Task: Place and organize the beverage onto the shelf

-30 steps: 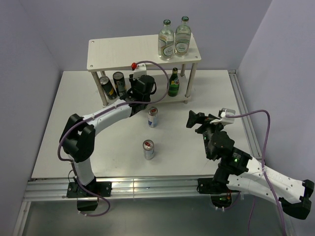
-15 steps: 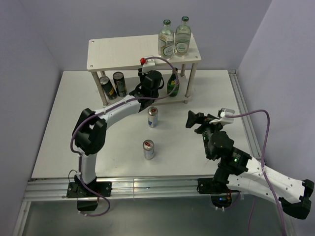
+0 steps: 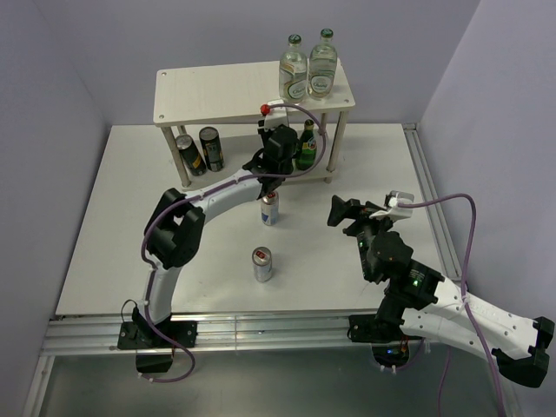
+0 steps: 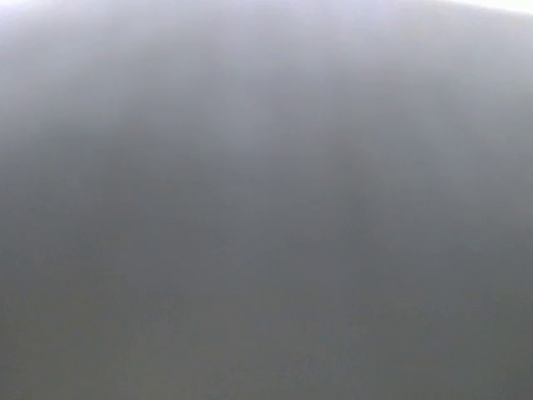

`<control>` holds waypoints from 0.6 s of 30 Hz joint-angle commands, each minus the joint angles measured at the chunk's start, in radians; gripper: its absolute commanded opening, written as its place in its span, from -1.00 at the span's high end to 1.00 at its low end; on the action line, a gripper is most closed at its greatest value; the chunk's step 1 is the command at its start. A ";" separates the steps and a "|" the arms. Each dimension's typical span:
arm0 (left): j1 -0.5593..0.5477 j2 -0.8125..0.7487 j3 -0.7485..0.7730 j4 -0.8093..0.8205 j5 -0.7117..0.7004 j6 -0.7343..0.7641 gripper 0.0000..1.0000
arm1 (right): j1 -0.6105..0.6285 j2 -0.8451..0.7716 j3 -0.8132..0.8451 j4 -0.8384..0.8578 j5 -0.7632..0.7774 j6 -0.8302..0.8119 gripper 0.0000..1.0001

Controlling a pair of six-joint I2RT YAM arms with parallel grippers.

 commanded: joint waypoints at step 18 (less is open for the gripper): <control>-0.009 0.031 0.106 0.101 0.023 0.002 -0.49 | -0.006 0.000 -0.012 0.033 -0.008 0.017 -0.97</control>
